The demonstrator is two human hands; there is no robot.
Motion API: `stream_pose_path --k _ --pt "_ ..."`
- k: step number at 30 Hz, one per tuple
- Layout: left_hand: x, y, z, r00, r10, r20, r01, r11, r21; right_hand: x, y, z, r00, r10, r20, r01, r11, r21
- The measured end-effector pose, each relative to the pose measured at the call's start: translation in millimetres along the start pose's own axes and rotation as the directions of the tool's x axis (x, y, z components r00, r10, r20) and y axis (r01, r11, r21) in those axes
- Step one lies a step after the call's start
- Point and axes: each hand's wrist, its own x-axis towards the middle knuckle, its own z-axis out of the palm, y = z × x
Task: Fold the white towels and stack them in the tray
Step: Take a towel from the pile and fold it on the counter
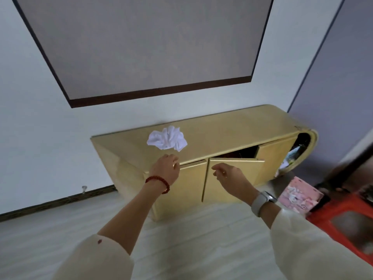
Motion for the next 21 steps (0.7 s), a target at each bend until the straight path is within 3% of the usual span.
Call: stream_pose_path --k 6,10,13,16,21 --pt "136 -8 60 0.980 -0.190 0.054 0.197 0.966 -0.167 141 56 6 0.993 0.044 0.108 -0.047 0.999 0.023" --pt "213 -30 108 0.914 -0.403 0.039 0.398 0.875 -0.277 238 92 25 0.979 -0.019 0.202 0.014 1.000 0.023" --pt "262 -44 135 0.820 -0.571 0.036 0.540 0.752 -0.379 299 112 37 0.952 -0.028 0.306 0.024 1.000 0.017" --pt "297 -57 154 0.662 -0.745 0.076 0.683 0.558 -0.471 346 121 47 0.915 -0.030 0.402 0.031 1.000 0.005" --pt "334 -82 185 0.514 -0.844 0.156 0.791 0.395 -0.466 409 119 74 0.867 -0.083 0.491 0.101 0.995 -0.009"
